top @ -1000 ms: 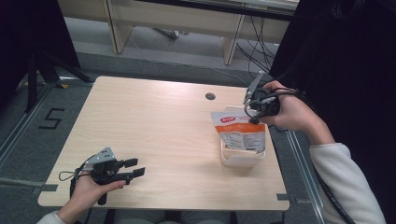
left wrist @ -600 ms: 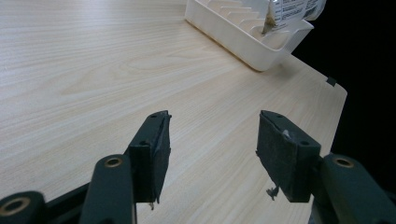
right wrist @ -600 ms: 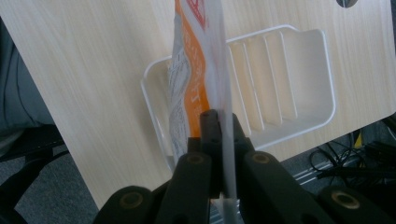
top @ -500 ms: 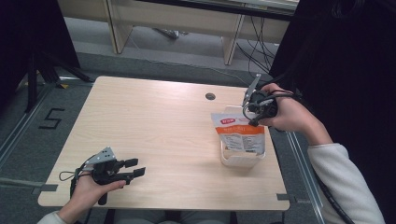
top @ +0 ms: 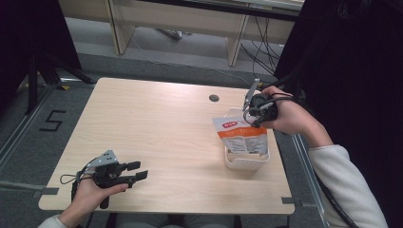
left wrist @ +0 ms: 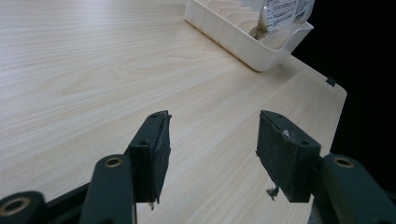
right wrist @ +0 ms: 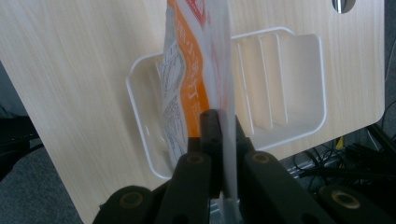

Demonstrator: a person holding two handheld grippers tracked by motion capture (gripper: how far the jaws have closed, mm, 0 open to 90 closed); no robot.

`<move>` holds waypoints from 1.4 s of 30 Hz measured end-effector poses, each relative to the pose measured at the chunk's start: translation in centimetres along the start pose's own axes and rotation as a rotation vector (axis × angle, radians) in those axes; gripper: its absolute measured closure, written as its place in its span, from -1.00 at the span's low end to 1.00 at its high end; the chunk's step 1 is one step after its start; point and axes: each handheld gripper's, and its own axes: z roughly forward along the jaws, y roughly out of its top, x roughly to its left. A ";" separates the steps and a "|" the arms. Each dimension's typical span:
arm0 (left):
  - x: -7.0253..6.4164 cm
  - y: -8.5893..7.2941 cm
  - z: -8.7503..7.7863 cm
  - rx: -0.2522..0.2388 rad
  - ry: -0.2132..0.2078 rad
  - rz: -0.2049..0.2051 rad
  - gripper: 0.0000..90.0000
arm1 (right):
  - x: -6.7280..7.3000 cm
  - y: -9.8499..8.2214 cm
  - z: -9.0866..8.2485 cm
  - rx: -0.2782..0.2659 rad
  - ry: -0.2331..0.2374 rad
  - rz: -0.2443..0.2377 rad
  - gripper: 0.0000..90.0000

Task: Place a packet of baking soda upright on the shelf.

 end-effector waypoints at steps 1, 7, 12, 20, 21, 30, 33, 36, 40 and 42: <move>0.0 0.0 0.0 -0.001 0.000 -0.001 -0.03 | 0.0 0.0 0.0 0.001 0.002 -0.004 1.00; 0.0 0.0 0.0 0.001 0.000 0.002 -0.03 | 0.0 0.2 0.1 0.011 -0.013 -0.007 1.00; 0.0 0.0 0.0 0.001 0.000 0.000 -0.03 | 0.0 0.3 0.3 0.007 -0.016 -0.022 1.00; 0.0 0.0 0.0 0.002 -0.002 0.004 -0.03 | 0.1 0.3 0.5 0.012 -0.014 -0.017 1.00; 0.0 0.0 0.0 0.002 -0.002 0.004 -0.03 | 0.1 0.3 0.7 0.008 -0.013 -0.030 1.00; 0.0 0.0 0.0 0.001 0.001 -0.001 -0.03 | 0.0 0.2 1.9 0.020 0.002 -0.035 1.00; 0.0 0.0 0.0 0.000 0.001 0.000 -0.02 | 0.1 0.0 1.9 0.019 0.010 -0.018 1.00; 0.0 0.0 0.0 0.002 0.000 0.003 -0.02 | 0.2 -0.3 2.0 0.028 0.015 -0.001 1.00; 0.0 0.0 0.0 0.003 -0.001 0.005 -0.02 | 0.1 -0.6 2.4 0.019 0.005 0.001 1.00; 0.0 0.0 0.0 0.004 0.002 0.001 -0.02 | 0.1 -0.7 2.7 0.018 0.013 -0.003 1.00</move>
